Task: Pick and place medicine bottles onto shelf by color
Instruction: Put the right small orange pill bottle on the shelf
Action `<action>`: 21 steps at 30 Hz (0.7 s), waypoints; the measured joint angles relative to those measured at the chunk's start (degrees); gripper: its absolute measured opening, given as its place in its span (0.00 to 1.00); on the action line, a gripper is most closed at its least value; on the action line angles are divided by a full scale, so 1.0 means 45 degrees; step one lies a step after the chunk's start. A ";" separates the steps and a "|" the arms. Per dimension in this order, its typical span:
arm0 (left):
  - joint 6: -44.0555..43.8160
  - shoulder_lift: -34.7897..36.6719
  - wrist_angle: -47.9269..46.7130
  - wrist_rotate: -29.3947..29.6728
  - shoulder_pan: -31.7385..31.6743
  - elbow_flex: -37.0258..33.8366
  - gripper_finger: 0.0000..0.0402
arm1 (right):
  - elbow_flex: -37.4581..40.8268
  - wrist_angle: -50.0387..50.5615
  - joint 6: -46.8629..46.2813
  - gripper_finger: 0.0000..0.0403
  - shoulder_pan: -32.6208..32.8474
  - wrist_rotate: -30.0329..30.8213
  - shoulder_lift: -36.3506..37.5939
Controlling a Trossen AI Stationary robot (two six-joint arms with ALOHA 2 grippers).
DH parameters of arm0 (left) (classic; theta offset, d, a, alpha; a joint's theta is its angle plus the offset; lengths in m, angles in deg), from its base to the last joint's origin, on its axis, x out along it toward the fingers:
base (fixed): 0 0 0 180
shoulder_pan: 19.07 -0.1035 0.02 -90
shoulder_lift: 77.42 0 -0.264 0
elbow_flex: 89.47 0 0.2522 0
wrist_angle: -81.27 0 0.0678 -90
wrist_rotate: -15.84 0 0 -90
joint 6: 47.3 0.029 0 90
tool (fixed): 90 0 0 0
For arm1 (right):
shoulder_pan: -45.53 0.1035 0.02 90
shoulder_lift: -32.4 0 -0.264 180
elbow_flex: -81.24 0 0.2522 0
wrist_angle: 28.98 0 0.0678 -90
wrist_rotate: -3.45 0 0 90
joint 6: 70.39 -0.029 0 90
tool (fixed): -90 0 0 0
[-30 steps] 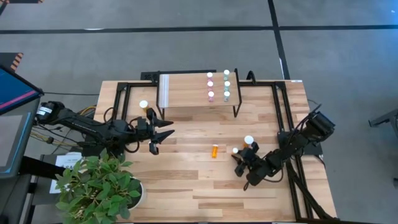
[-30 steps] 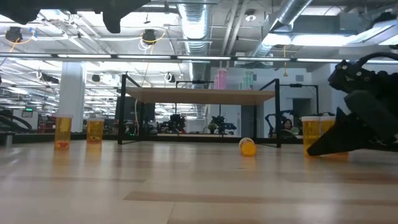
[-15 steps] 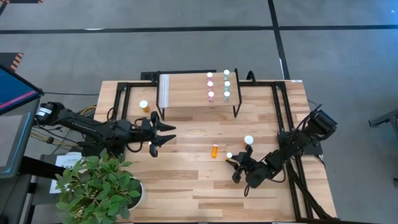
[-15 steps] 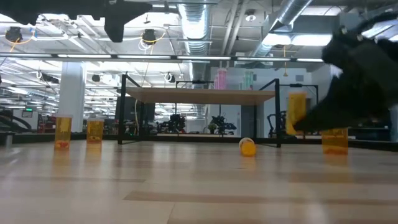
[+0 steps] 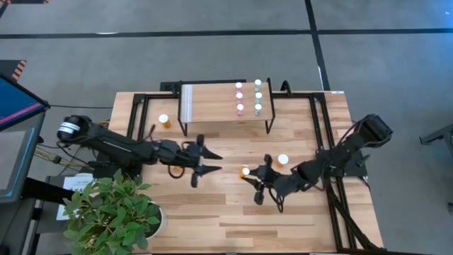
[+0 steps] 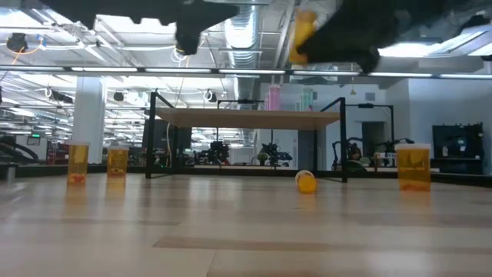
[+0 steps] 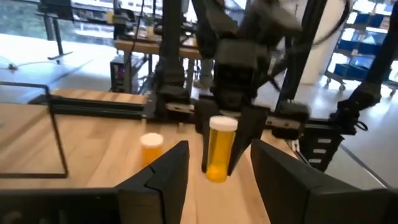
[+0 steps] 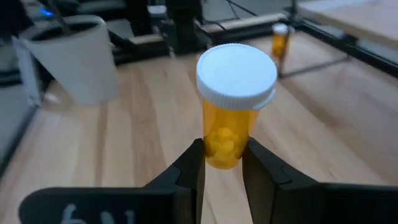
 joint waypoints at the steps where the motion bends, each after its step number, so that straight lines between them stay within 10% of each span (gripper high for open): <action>1: -0.0017 -0.0414 0.0015 -0.0005 0.0000 0.0334 0.42 | -0.0131 0.0028 0.0126 0.25 -0.0161 -0.0232 0.0005; 21: -0.0272 -0.2534 -0.0870 -0.1236 -0.0092 0.2241 0.58 | -0.0808 -0.0185 0.0167 0.25 -0.0774 -0.1879 -0.0525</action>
